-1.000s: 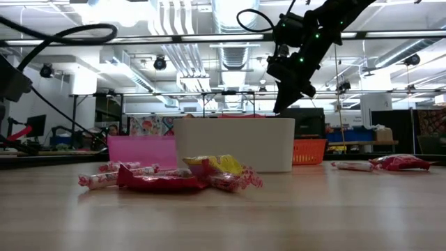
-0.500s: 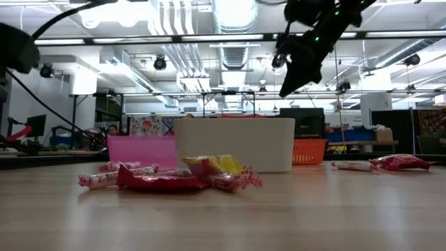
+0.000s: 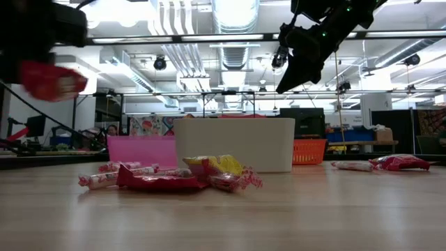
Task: Sort candy
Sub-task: Put the red chocolate into the red bin
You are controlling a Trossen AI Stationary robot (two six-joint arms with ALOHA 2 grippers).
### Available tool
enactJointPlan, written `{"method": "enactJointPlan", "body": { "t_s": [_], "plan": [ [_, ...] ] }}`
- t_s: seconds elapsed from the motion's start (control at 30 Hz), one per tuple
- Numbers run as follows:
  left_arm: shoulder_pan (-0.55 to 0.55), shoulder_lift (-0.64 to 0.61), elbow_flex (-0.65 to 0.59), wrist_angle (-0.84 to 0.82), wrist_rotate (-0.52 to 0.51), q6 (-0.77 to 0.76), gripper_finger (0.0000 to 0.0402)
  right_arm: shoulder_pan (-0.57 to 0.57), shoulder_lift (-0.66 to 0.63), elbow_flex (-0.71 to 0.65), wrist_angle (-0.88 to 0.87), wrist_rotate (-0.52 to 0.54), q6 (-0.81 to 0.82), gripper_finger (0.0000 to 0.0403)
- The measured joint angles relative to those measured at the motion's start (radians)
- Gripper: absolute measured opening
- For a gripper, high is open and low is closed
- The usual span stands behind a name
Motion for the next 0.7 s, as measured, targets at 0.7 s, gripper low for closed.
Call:
{"method": "enactJointPlan", "body": {
  "t_s": [0.7],
  "plan": [
    [1.005,0.108,0.001,0.537,0.036,0.856,0.0000,0.000,0.000,-0.017,0.053,0.000,0.019,0.0009]
  ]
}}
